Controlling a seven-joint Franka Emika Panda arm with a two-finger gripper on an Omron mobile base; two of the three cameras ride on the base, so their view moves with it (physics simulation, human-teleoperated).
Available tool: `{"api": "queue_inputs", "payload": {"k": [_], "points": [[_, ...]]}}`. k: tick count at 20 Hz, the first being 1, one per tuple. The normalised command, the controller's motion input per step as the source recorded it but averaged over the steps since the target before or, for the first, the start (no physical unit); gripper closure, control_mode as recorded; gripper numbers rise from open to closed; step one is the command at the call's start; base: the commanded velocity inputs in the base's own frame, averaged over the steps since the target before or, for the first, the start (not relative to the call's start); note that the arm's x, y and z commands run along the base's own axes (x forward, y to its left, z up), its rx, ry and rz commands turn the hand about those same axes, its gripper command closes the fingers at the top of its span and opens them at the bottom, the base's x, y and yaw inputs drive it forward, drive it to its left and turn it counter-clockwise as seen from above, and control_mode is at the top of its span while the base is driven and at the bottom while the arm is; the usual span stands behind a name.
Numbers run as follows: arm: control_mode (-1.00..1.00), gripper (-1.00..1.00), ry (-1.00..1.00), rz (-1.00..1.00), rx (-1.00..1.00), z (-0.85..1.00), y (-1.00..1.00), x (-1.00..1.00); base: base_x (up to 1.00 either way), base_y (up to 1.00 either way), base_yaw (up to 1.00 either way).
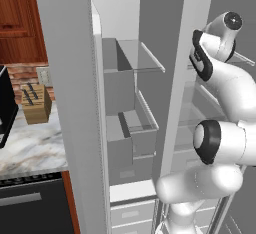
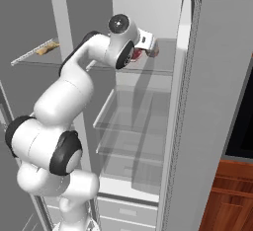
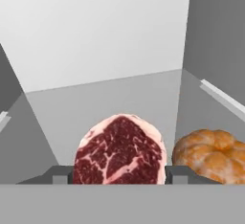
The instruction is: Pick up the frozen steak from the freezer, place it on any shelf in the fridge, and close the fridge and freezer doors when done.
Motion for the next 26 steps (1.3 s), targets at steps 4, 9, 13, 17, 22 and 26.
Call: {"api": "queue_inputs", "payload": {"k": [4,9,13,17,22,26], "points": [[-1.00,-1.00,-0.11,0.00,0.00,-0.01,0.00,-0.27,0.00,0.00,0.00],[-1.00,-1.00,-0.24,0.00,0.00,-0.13,0.07,-0.78,0.00,0.00,0.00],[-1.00,-1.00,-0.31,0.00,0.00,-0.07,0.21,-0.96,0.00,0.00,0.00],[-1.00,-1.00,-0.13,-0.01,0.00,0.12,0.26,-1.00,0.00,0.00,0.00],[-1.00,-1.00,0.07,-0.05,0.00,0.36,0.24,-1.00,0.00,0.00,0.00],[-1.00,-1.00,0.34,-0.04,0.00,0.25,0.22,-1.00,0.00,0.00,0.00]]}}
